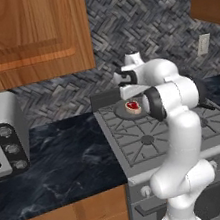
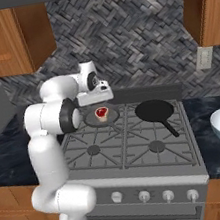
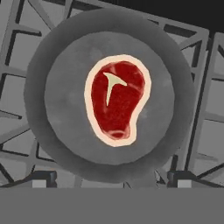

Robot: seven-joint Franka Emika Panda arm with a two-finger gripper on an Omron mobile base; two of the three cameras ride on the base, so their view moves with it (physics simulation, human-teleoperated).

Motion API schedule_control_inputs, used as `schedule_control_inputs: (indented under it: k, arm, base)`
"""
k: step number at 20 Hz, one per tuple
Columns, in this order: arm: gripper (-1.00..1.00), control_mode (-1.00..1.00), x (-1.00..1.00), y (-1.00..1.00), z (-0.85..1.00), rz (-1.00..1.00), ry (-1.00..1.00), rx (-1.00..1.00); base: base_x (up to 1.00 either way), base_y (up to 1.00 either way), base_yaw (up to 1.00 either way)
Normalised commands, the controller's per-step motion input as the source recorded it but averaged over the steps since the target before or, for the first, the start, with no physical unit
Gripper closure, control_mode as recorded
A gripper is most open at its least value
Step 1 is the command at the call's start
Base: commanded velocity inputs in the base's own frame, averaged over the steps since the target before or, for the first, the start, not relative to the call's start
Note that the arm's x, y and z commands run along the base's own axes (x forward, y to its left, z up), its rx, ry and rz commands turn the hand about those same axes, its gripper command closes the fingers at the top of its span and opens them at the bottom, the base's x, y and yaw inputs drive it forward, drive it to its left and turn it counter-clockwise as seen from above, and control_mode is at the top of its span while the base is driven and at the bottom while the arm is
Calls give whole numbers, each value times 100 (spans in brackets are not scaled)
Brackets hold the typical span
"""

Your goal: Place one of the steaks on the plate and the other in the bowl. Then place the bowl in the fridge.

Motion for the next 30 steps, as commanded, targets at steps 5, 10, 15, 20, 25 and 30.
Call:
schedule_control_inputs:
  k: [5, 10, 15, 20, 25, 30]
  arm:
    - [-100, -100, 48, -4, -42, 11, -7, 0]
    - [-100, -100, 25, -2, -21, 4, 0, -1]
    - [-100, -100, -9, 0, -15, 0, 4, 0]
    - [-100, -100, -24, 0, -9, -3, 1, 0]
    - [-100, -100, -10, 1, -12, -3, 0, 0]
    - [-100, -100, -4, 3, -14, -4, 0, 0]
  base:
    - [0, 0, 0]
    - [0, 0, 0]
    - [0, 0, 0]
    - [0, 0, 0]
    - [0, 0, 0]
    - [0, 0, 0]
